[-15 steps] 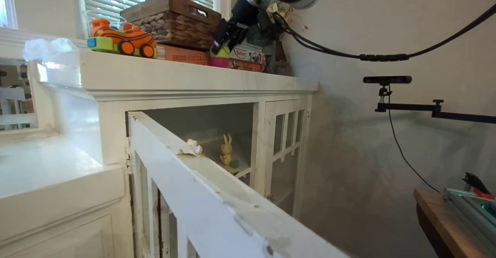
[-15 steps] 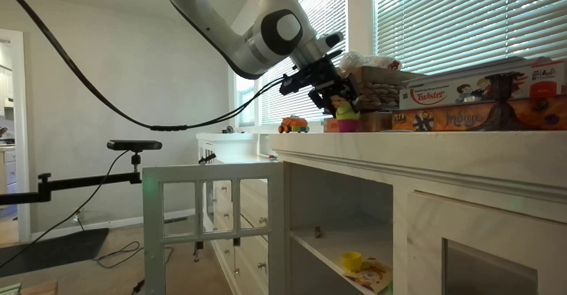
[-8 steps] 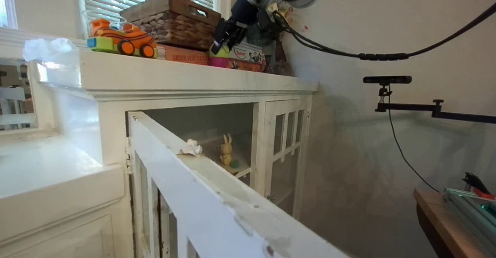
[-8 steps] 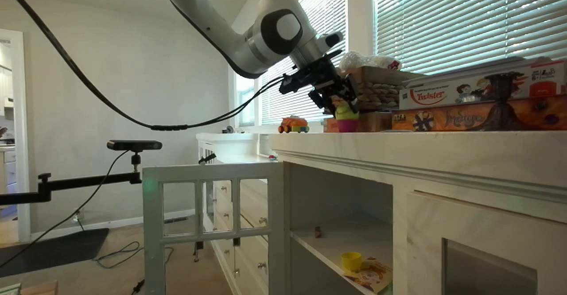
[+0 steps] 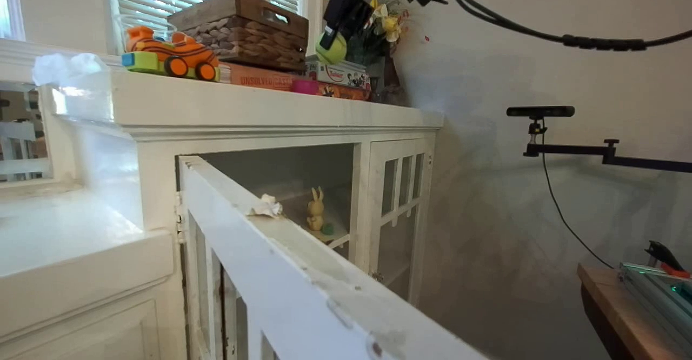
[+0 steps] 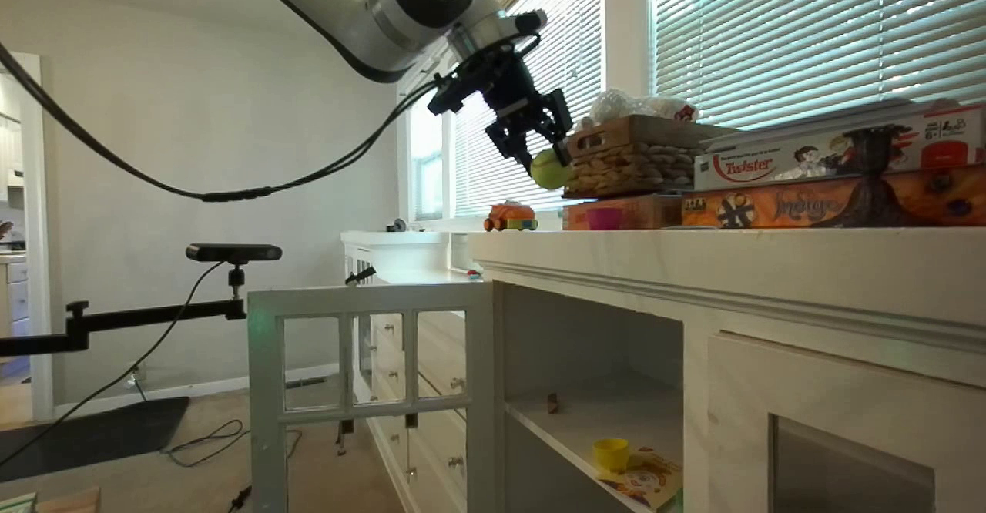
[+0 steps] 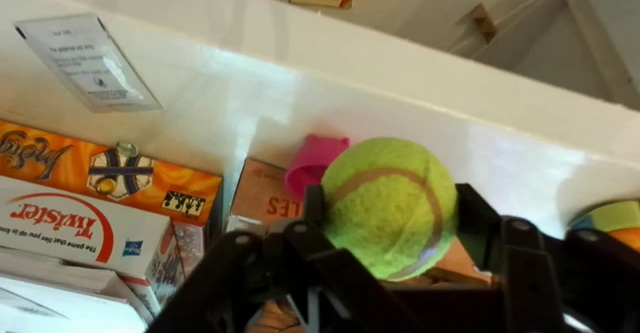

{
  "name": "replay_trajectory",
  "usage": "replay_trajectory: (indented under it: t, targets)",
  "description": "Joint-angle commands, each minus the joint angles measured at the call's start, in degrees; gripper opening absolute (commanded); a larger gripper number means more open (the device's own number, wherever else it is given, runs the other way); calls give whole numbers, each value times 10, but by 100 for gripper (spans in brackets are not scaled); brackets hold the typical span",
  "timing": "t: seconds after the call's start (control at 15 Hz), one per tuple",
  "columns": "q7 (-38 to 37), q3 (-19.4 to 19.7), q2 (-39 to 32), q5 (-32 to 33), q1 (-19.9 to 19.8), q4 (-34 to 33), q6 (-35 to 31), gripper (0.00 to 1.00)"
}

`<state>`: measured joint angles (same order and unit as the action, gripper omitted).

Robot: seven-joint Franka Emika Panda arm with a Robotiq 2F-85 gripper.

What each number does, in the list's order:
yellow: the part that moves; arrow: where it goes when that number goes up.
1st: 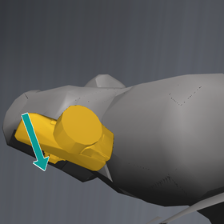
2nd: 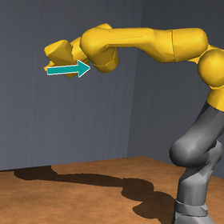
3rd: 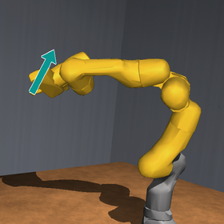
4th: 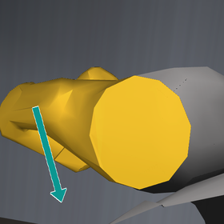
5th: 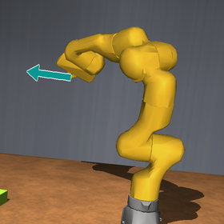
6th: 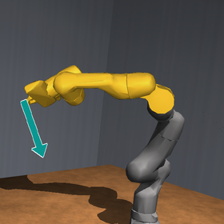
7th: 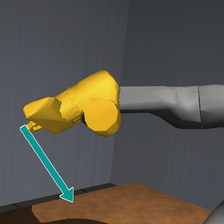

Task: Put the tennis ball inside the cupboard drawer

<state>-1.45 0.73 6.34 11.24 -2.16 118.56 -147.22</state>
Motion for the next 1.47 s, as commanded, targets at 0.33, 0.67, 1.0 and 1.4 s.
replay_trajectory:
  t: [0.33,0.67,1.0,1.4]
  targets:
    - [33,-16,172,-15,23,157,186,41]
    - [1,-18,148,2,7,239,142,41]
    - [-34,-13,50,27,-27,311,-18,41]
    - [-156,-2,-77,198,-73,297,-164,41]
